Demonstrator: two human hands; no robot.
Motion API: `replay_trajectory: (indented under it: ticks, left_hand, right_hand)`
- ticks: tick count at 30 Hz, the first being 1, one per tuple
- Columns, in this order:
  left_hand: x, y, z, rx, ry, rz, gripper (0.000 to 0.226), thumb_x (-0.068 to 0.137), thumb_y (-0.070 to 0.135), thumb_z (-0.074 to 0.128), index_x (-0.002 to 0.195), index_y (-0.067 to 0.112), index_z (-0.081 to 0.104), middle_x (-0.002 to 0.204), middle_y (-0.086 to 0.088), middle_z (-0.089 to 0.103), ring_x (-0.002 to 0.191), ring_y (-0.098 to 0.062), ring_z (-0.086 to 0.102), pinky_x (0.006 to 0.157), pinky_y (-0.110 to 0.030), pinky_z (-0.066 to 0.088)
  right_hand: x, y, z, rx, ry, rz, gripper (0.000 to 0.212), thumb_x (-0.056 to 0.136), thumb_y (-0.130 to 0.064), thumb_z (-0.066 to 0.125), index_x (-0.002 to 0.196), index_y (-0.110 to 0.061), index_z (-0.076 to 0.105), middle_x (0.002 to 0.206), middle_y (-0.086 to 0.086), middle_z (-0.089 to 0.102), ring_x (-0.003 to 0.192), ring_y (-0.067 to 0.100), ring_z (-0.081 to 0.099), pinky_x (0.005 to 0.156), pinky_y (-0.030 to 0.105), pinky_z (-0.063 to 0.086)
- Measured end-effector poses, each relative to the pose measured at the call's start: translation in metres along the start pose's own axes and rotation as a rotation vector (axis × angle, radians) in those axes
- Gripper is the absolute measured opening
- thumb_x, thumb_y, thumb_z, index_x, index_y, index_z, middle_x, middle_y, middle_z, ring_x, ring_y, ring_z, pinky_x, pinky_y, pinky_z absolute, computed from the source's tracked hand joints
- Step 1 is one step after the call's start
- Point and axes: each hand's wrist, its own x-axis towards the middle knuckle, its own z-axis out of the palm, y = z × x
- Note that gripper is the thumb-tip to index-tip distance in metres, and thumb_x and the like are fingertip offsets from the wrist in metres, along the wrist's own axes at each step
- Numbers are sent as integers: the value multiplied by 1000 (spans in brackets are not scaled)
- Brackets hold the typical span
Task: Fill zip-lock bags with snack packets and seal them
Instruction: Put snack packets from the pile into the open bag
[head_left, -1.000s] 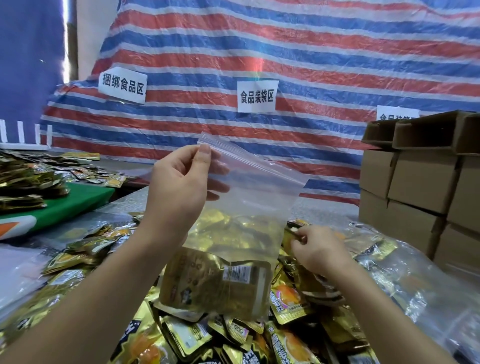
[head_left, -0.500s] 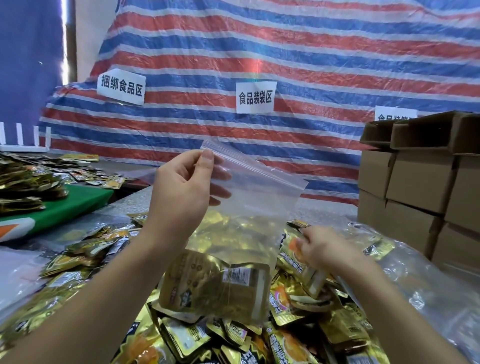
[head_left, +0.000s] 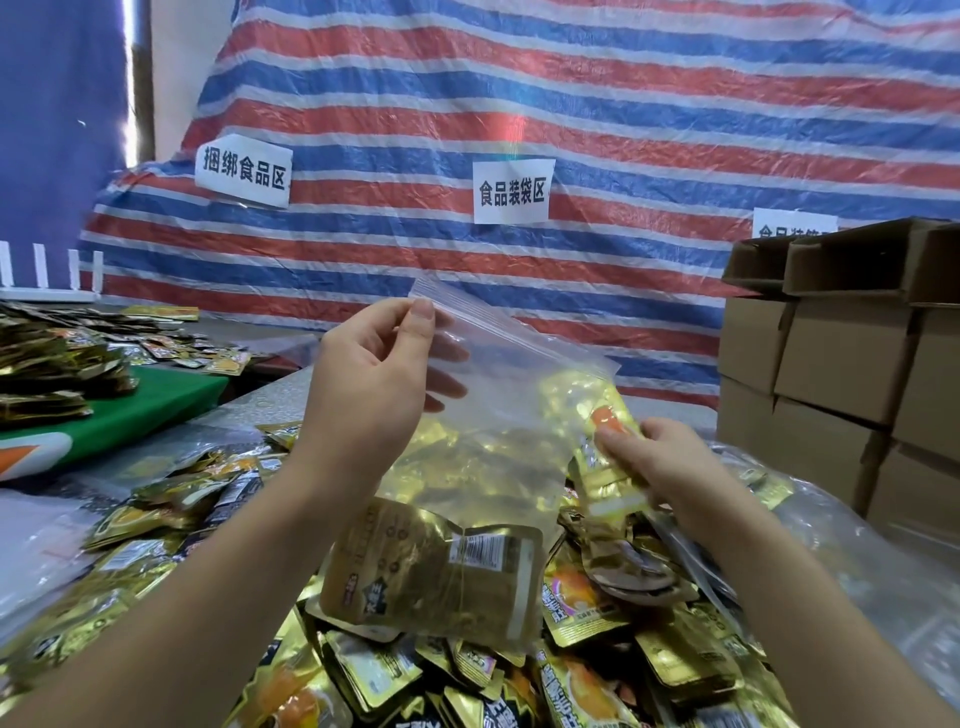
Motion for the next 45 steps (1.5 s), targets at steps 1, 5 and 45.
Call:
replay_trajectory:
  ticks: [1, 5, 45]
  left_hand:
    - [0, 0, 0, 2, -1, -2, 26, 104, 29, 44, 91, 23, 66, 81, 3, 74, 66, -16, 71, 53, -20, 54]
    - [1, 1, 0, 6, -18, -17, 26, 104, 28, 44, 91, 22, 65, 81, 4, 74, 66, -15, 71, 55, -22, 56]
    - [-5, 1, 6, -28, -260, -27, 24, 85, 35, 59, 82, 15, 73, 78, 2, 76, 69, -12, 71, 59, -23, 55]
  right_hand:
    - [0, -2, -3, 162, -1, 43, 26, 94, -22, 66, 104, 1, 63, 76, 7, 68, 60, 15, 63, 52, 27, 47]
    - [-2, -15, -13, 675, 0, 53, 26, 95, -18, 61, 115, -2, 61, 87, 9, 72, 72, 20, 70, 63, 33, 60]
    - [-50, -57, 14, 404, -229, -745, 40, 75, -24, 76, 111, -14, 63, 107, 5, 75, 105, 24, 71, 86, 31, 57]
